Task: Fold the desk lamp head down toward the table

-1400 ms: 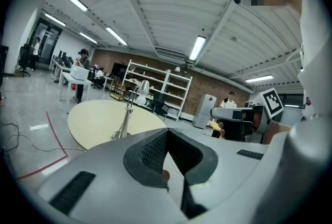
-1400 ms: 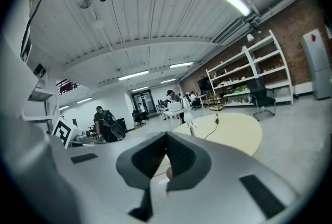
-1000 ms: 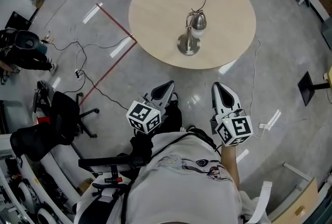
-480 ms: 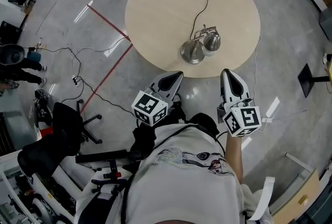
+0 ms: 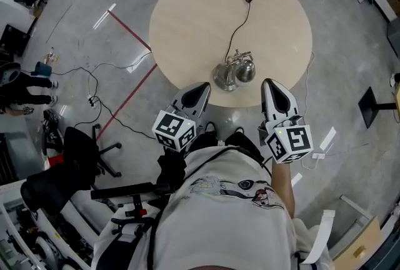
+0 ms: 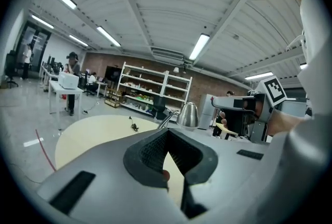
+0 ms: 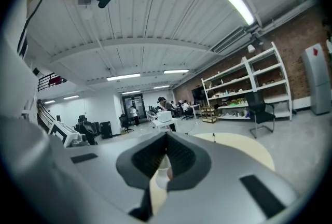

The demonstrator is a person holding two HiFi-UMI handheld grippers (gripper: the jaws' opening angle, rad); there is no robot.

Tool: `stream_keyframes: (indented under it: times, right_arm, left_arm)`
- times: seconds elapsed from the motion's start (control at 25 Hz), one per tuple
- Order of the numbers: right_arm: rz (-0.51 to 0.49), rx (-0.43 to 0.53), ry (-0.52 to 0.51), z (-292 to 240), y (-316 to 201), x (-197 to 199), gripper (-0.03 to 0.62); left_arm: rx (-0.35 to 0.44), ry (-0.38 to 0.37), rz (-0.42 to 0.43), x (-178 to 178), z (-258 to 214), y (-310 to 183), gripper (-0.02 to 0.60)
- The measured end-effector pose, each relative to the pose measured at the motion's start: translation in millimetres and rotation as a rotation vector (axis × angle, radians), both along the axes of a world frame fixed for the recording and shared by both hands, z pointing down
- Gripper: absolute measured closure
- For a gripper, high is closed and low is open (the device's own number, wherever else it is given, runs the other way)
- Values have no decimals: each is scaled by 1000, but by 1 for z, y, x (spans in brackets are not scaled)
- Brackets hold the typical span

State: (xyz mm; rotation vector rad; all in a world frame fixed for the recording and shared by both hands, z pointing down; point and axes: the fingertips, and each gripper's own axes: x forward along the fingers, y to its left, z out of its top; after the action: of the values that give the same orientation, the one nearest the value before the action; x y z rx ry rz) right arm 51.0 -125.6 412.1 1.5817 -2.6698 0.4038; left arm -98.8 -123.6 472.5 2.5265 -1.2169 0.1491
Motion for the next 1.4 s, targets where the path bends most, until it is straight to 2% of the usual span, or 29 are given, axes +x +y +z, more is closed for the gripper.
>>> stream_keyframes:
  times: [0.36,0.44,0.64,0.88,1.12,1.4]
  right_arm:
    - [-55,12,-15,-8,-29,-4,589]
    - [-68,17,-15,-11,-35,-8,588]
    - [-145,7,17,-12,-36,-24,507]
    - [-216,-51,97,9,-43,-47,352]
    - [-210,-96,168,26,-50,-51,345]
    - [-201,-109,174,30,-46,-53,365]
  left_arm:
    - [49,-158,-75,5,-4,-26,581]
    - [57,-159,-82,4,-7,-31,581]
    - [75,-158,-104,4,-14,-36,581]
    - [74,-158,-115,0,-12,-43,581]
    - [63,-153,-124,-3,-10,-44,581]
    - [50,-152,-125,-5,-5,-39,581]
